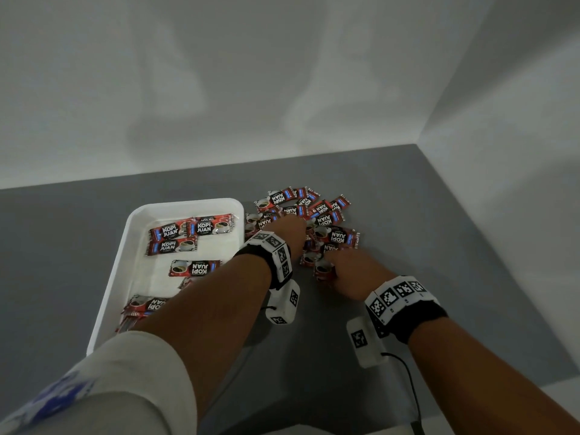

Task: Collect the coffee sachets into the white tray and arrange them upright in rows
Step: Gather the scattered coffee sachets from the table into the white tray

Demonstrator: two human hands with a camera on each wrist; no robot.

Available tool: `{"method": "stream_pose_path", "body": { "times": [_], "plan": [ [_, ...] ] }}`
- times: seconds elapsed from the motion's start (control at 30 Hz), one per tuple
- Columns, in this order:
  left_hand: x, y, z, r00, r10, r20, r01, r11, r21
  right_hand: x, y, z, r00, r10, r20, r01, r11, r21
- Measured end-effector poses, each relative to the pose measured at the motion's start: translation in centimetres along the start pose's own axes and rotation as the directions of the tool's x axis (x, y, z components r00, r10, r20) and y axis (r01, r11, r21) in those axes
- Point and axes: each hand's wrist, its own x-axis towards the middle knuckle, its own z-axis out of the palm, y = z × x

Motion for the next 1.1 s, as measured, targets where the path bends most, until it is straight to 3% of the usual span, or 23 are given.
{"method": "stream_pose_path", "body": {
  "times": [0.27, 0.4, 0.53, 0.73, 0.83, 0.97, 1.1],
  "plan": [
    [0.2, -0.3, -0.6, 0.994, 0.001, -0.105, -0.016, 0.99, -0.142, 1.5, -0.3, -1.0, 0.996, 0.013, -0.086, 0.009, 0.967, 0.256],
    [-0.1, -0.9, -1.5, 0.981, -0.07, -0.18, -0.004, 0.924, -0.381, 1.9, -0.9, 0.0, 0.995, 0.029, -0.093, -0.014, 0.987, 0.161],
    [-1.0, -1.2, -2.8, 0.98, -0.099, -0.171, 0.008, 0.885, -0.465, 2.9, -0.7, 1.0, 0.991, 0.041, -0.127, -0.031, 0.997, 0.075],
    [-1.3, -1.3, -1.5, 0.998, 0.002, -0.062, -0.026, 0.92, -0.392, 3.0, -0.9, 1.0, 0.989, 0.05, -0.136, -0.044, 0.998, 0.047],
    [-1.1, -1.2, -0.5, 0.998, -0.06, 0.004, 0.059, 0.966, -0.25, 3.0, -0.3, 1.5, 0.991, 0.03, -0.131, -0.023, 0.998, 0.053],
    [-1.0, -1.0, 0.3, 0.996, -0.083, 0.041, 0.088, 0.986, -0.141, 2.4, 0.2, 1.0, 0.994, -0.007, -0.107, 0.027, 0.983, 0.18],
    [-0.8, -1.0, 0.8, 0.993, -0.082, 0.083, 0.089, 0.992, -0.086, 2.2, 0.8, -0.9, 0.98, 0.045, -0.196, 0.016, 0.955, 0.298]
  ]
}}
